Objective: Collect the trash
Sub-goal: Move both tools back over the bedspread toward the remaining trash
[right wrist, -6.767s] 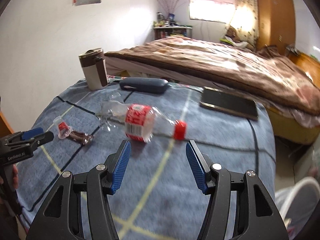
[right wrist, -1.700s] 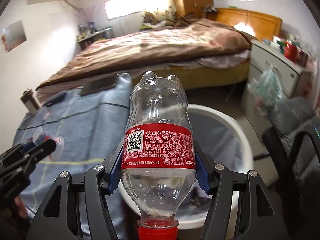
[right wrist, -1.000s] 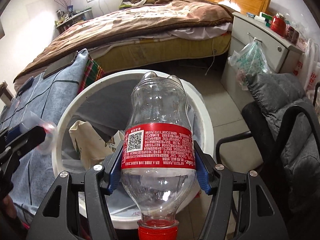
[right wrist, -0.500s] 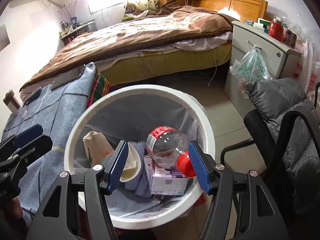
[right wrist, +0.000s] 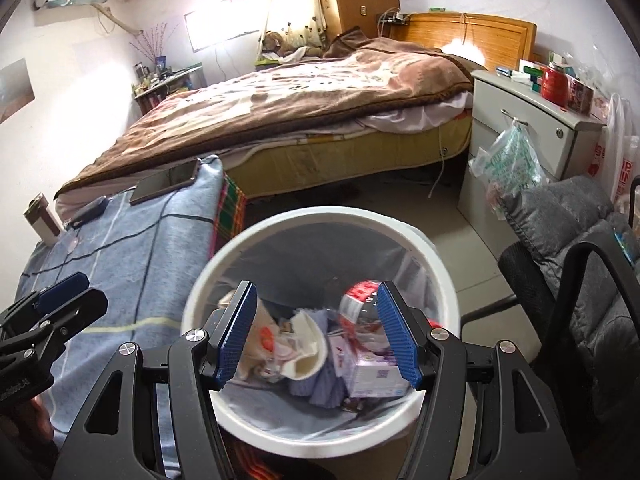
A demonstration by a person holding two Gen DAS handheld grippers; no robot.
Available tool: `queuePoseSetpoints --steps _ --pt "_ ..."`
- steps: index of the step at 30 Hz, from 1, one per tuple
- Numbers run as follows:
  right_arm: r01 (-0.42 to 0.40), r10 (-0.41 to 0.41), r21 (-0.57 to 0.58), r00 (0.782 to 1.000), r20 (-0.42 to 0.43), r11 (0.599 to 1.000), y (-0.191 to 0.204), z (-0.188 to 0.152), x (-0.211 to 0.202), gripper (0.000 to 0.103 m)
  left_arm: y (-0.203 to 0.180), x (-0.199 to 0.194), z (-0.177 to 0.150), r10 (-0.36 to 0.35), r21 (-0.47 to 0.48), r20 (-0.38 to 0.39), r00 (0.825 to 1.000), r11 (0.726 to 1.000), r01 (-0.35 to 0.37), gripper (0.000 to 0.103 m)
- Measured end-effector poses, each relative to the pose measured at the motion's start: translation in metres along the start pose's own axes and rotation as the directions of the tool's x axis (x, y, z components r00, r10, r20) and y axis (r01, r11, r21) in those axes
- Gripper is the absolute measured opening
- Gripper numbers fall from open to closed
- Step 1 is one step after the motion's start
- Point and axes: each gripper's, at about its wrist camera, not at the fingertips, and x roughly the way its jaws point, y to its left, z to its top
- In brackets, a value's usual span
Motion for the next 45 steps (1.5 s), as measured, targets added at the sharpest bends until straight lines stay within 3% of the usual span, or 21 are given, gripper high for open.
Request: queuePoseSetpoints --steps 14,25,37,45 --pt "-0.063 0.066 -0.076 0.997 0.045 0.995 0.055 -0.004 -0.005 0.064 0.057 -0.041 -0.013 0.102 -0.063 0.045 0.994 0.993 -0.099 0.064" --pt "-0.144 0.15 -0.136 0.988 0.035 0.98 0.105 -0.006 0.006 0.064 0.118 -0.068 -0.029 0.206 -0.135 0.056 0.977 0.971 -0.197 0.064" --pt "-0.226 0.23 -0.221 0.973 -0.01 0.949 0.166 -0.011 0.023 0.064 0.208 -0.096 -0.054 0.333 -0.224 0.016 0.943 0.92 -0.321 0.064" --pt "-0.263 0.259 -0.26 0.965 -0.049 0.929 0.204 -0.013 0.035 0.064 0.263 -0.109 -0.062 0.398 -0.215 -0.013 0.917 0.895 -0.391 0.066"
